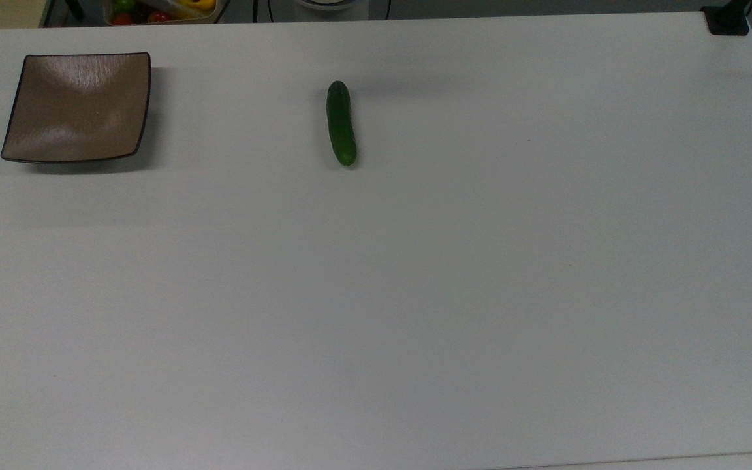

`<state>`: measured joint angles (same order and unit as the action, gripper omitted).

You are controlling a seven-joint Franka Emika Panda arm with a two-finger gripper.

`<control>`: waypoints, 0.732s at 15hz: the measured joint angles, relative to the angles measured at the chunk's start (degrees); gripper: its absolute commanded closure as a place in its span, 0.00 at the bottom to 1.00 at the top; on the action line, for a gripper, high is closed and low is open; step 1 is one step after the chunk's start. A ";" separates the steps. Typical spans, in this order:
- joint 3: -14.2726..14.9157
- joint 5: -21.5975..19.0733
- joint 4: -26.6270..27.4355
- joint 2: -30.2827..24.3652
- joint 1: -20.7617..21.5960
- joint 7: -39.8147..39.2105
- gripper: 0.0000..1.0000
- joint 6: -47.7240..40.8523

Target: Cucumber placed on a ceramic plate

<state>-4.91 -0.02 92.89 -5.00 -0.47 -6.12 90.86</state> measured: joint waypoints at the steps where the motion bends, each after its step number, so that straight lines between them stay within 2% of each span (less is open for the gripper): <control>1: 0.34 0.00 -0.78 -0.02 -0.07 0.02 0.00 0.00; 11: 0.07 -0.02 -0.24 0.45 0.94 0.14 0.00 0.00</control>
<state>-4.83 -0.04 92.64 -4.55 0.46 -5.98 90.86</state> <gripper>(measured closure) 0.000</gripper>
